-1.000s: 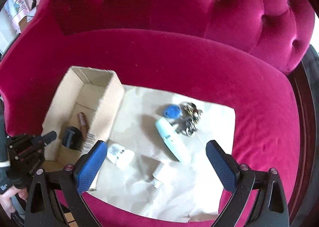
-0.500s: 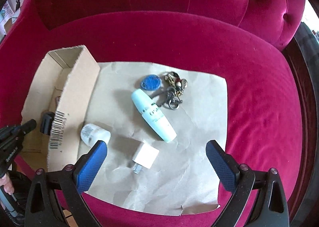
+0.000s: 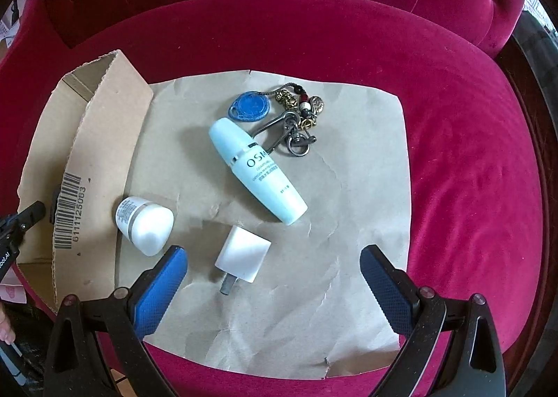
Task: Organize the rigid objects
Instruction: 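Move the right gripper back toward the white cube charger, then grasp the white cube charger with the right gripper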
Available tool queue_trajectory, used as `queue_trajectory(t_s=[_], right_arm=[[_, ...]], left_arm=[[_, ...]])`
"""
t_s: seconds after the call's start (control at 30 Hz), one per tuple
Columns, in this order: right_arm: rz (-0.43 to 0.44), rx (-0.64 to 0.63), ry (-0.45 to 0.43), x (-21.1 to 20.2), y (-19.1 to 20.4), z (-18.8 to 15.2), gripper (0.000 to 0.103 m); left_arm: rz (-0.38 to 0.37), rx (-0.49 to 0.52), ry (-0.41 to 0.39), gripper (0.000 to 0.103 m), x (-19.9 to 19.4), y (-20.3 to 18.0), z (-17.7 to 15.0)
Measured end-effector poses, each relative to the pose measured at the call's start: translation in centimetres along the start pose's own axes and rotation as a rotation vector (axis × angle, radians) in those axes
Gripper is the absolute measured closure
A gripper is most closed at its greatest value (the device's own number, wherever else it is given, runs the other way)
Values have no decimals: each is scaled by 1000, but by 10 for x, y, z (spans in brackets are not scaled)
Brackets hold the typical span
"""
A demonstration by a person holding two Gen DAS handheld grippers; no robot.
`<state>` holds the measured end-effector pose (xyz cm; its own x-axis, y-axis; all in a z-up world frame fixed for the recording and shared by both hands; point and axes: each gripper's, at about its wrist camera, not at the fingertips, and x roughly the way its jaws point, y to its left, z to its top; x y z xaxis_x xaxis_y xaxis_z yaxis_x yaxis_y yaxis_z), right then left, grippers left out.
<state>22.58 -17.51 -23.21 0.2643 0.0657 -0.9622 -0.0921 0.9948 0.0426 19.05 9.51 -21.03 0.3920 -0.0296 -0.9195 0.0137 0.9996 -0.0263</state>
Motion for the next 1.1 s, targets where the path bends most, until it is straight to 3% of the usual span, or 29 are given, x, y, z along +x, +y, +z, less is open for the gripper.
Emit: queue_trajectory(t_s=[0.27, 0.33, 0.5, 0.57, 0.9, 1.1], right_arm=[[13, 12, -1, 6, -6, -2, 3], [19, 16, -2, 7, -6, -3, 7], [26, 1, 16, 13, -1, -6, 37], [38, -5, 21, 15, 2, -7, 73], [18, -22, 22, 19, 7, -17, 76], [23, -42, 10, 4, 15, -6, 76]], left_arm=[[0, 0, 0, 100, 0, 0, 0], [0, 0, 0, 100, 0, 0, 0], [1, 1, 0, 100, 0, -1, 0], [1, -1, 0, 100, 0, -1, 0], [2, 0, 1, 100, -1, -2, 0], [1, -1, 1, 100, -1, -1, 0]])
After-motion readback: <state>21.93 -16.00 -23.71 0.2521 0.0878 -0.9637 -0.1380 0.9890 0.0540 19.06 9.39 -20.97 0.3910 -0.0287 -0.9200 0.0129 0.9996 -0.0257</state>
